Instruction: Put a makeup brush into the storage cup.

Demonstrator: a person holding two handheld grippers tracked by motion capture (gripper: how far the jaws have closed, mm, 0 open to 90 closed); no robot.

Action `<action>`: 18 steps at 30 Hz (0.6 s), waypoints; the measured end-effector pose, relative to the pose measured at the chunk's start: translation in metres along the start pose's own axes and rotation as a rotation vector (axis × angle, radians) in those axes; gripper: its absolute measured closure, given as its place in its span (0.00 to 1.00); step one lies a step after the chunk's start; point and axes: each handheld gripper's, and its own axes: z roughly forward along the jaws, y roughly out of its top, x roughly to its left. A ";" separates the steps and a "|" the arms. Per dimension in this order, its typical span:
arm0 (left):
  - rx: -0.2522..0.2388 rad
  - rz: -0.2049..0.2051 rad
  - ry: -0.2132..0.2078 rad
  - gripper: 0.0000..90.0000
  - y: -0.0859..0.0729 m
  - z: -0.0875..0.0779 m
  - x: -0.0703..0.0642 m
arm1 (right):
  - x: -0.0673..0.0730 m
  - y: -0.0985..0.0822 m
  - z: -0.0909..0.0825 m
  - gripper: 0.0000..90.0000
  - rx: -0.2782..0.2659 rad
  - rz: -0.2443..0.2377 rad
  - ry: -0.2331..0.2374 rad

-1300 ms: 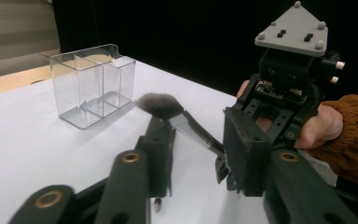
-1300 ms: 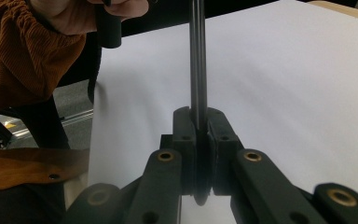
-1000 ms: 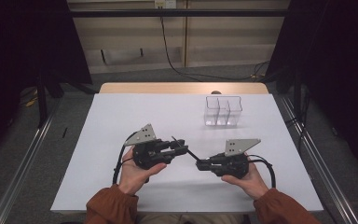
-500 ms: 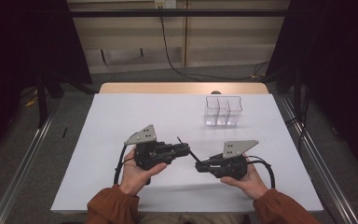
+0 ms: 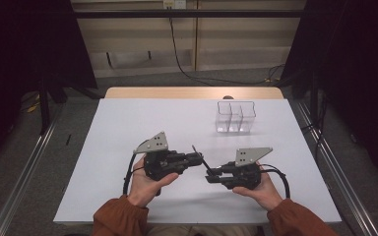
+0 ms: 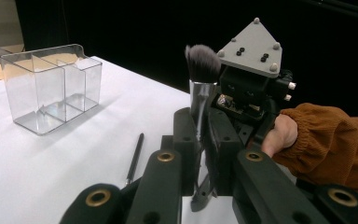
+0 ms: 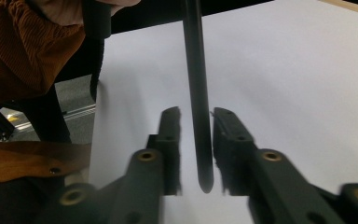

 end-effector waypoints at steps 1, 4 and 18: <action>-0.003 -0.001 0.000 0.93 0.000 0.000 0.000 | 0.000 0.000 0.000 0.76 -0.002 0.004 -0.004; 0.000 0.002 0.008 0.93 0.001 -0.002 0.001 | 0.000 0.001 -0.001 0.70 -0.014 0.008 0.001; -0.010 -0.005 0.046 0.93 0.004 -0.015 0.006 | -0.004 0.004 -0.012 0.24 -0.066 0.065 -0.052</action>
